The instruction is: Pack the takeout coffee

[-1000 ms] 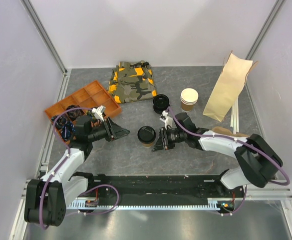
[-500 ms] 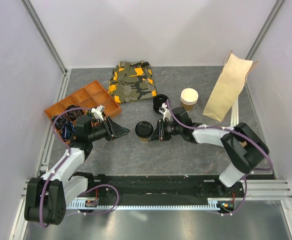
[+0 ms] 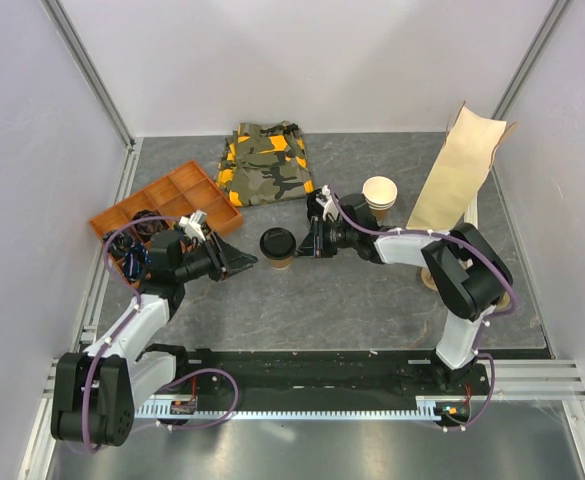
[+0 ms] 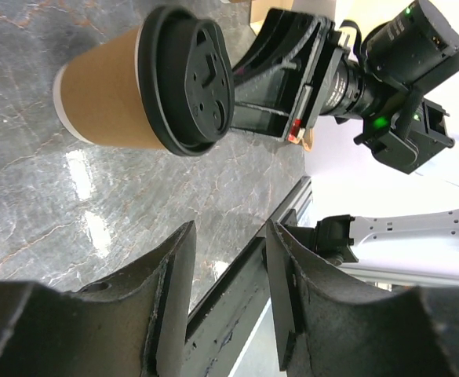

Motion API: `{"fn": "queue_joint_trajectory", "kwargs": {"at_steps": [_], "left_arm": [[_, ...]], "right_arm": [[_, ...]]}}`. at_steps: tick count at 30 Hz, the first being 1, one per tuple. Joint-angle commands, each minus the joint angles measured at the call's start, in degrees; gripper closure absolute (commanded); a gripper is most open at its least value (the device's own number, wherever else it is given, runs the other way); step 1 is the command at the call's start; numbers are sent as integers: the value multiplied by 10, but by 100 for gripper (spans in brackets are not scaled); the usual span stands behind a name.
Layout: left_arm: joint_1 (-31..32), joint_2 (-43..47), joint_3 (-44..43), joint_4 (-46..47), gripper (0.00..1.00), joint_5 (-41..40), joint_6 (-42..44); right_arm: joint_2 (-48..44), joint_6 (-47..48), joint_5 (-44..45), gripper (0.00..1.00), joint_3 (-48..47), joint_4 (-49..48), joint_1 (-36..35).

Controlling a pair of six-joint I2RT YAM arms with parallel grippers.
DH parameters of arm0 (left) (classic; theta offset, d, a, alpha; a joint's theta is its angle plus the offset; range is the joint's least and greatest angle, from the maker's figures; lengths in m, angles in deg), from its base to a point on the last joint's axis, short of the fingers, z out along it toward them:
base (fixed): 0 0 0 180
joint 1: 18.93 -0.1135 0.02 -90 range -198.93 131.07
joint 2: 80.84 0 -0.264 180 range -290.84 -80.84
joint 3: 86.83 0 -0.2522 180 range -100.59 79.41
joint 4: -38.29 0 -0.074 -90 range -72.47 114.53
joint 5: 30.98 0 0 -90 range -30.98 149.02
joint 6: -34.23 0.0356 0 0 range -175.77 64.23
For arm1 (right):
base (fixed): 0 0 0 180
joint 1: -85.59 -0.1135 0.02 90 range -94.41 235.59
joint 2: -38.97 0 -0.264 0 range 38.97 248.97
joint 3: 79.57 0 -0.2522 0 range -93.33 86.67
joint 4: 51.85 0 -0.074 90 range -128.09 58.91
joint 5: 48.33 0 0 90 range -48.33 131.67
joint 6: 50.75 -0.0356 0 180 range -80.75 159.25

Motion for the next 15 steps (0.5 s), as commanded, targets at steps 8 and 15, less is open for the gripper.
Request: {"fn": "queue_joint_trajectory", "kwargs": {"at_steps": [8,15], "left_arm": [[-40,-27,11,67,53,9,-31],[-45,-11,-26,100,59,40,-12]], "right_arm": [[70,-7,-16,76,-89,-51,9],[4,61,-78,75,-106,87,49]]}}
